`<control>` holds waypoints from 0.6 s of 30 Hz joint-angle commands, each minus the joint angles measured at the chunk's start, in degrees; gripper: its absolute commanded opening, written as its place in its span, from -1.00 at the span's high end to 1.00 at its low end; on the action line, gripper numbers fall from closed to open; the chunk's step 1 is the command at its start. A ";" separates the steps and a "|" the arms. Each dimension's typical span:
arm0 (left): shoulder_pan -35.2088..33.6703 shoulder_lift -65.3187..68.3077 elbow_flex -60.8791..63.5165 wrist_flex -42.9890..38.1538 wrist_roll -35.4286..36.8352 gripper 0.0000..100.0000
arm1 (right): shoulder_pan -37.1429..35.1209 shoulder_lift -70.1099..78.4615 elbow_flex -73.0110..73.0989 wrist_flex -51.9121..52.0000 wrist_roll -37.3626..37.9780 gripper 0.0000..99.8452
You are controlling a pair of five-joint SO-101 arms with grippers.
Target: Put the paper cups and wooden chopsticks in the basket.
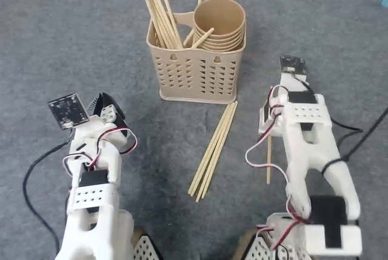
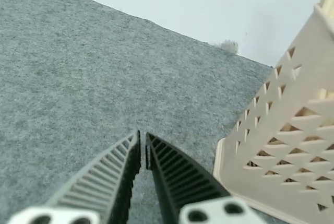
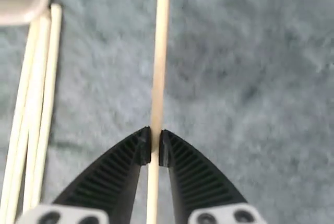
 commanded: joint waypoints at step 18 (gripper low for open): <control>-0.09 -1.41 -0.31 -1.49 -0.18 0.97 | -0.66 -7.08 1.85 -7.96 0.35 0.52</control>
